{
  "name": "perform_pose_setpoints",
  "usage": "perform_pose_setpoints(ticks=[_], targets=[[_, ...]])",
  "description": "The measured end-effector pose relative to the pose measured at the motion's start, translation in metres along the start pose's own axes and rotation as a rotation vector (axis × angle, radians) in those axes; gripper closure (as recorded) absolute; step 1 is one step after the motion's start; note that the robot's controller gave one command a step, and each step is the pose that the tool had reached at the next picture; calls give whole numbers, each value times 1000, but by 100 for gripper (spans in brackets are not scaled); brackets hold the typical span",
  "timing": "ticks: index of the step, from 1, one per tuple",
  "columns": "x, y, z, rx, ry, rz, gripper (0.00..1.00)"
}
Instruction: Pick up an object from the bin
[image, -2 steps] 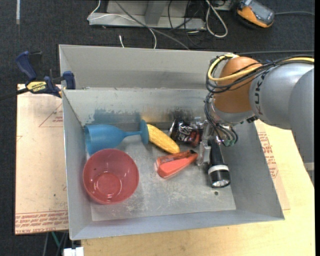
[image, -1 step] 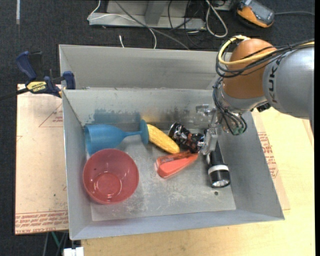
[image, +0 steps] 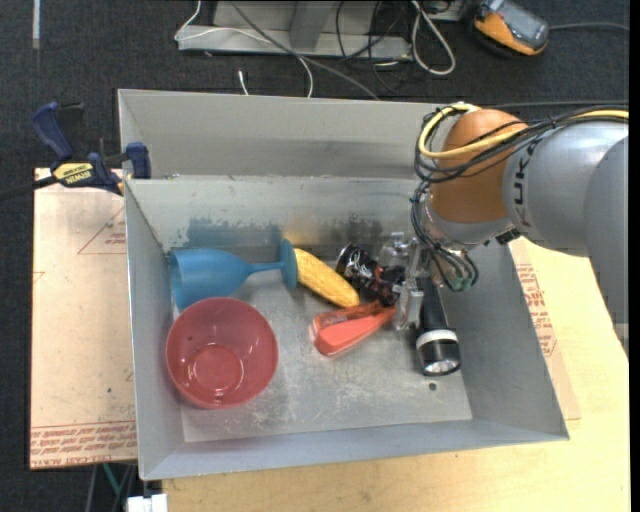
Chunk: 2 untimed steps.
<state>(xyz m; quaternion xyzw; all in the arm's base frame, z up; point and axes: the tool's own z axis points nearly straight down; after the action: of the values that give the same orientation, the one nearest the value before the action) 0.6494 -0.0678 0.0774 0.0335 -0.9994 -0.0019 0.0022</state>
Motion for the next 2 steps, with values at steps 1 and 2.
perform_pose_setpoints(ticks=[1, 2], targets=[[3, 0, 6, 3, -22, 75, 0], [-1, 0, -1, 1, -7, 5, 100]])
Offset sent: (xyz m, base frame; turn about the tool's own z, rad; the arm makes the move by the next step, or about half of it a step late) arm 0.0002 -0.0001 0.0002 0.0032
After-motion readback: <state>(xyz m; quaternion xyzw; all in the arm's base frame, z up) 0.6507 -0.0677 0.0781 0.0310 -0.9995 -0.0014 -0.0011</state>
